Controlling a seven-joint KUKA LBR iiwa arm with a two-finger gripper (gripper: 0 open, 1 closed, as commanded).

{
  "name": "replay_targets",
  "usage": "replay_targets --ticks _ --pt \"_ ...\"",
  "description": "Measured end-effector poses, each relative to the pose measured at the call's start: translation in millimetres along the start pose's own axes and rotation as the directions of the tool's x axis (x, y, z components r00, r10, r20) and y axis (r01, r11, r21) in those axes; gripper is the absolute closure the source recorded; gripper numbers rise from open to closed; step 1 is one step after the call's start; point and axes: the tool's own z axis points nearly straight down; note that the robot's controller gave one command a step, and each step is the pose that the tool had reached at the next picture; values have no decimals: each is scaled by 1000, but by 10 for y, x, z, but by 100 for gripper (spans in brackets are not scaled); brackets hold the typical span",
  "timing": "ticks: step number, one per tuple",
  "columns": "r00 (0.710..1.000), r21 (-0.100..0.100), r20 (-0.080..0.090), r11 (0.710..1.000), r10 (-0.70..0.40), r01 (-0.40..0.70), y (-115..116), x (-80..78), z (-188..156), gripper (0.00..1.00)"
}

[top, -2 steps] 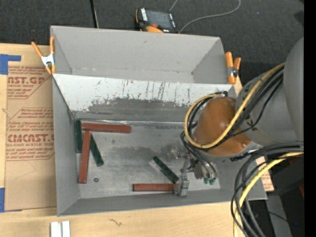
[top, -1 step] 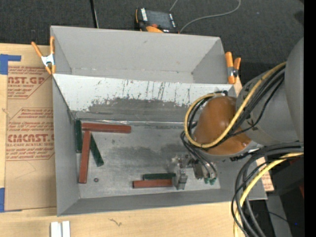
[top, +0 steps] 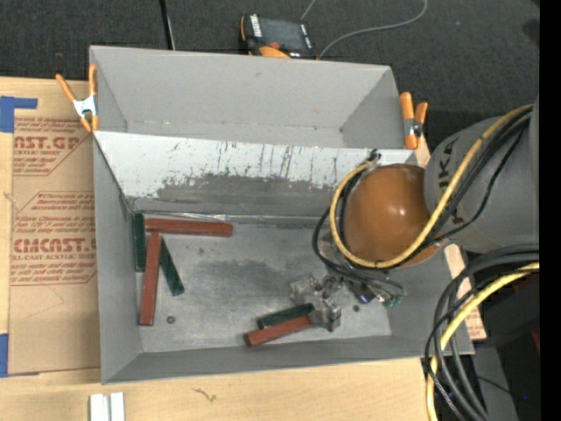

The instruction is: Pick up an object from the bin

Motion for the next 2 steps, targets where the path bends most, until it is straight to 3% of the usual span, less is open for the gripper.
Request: replay_targets --ticks 1,2 --pt "922 -7 -6 922 -388 388 199 -156 -312 100" --pt "923 -9 -7 923 -385 385 197 -147 -304 0"
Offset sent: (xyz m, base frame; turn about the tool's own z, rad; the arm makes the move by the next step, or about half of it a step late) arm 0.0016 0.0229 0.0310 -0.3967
